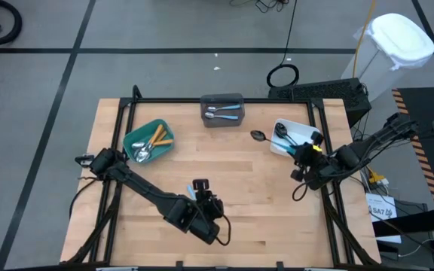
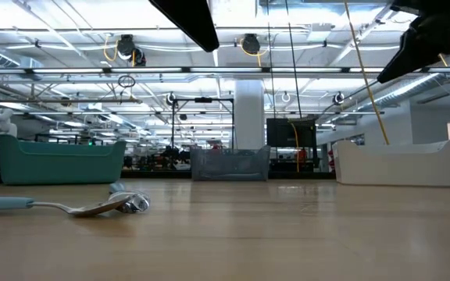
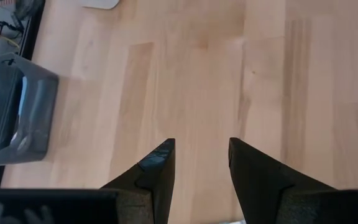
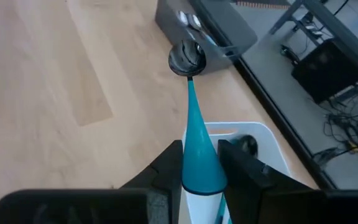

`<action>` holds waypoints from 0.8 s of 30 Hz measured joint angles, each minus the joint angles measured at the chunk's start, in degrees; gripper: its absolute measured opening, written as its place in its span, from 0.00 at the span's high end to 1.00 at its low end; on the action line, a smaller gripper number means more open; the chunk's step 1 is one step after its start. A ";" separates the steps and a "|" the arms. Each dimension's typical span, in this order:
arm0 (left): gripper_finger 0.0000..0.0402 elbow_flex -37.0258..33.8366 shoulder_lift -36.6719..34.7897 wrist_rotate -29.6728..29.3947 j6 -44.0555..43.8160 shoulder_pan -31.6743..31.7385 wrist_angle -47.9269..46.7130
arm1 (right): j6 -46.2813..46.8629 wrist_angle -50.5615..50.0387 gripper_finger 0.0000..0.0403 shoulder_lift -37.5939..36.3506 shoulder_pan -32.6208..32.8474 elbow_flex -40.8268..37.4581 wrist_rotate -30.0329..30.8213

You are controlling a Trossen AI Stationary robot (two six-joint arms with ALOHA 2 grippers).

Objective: Sort silverware by color (type)
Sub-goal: Put the blue spoon into the white bin

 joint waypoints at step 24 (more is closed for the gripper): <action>0.63 0.00 0.04 -0.09 4.47 2.71 0.05 | 9.72 -28.31 0.80 1.69 -6.97 22.01 -9.75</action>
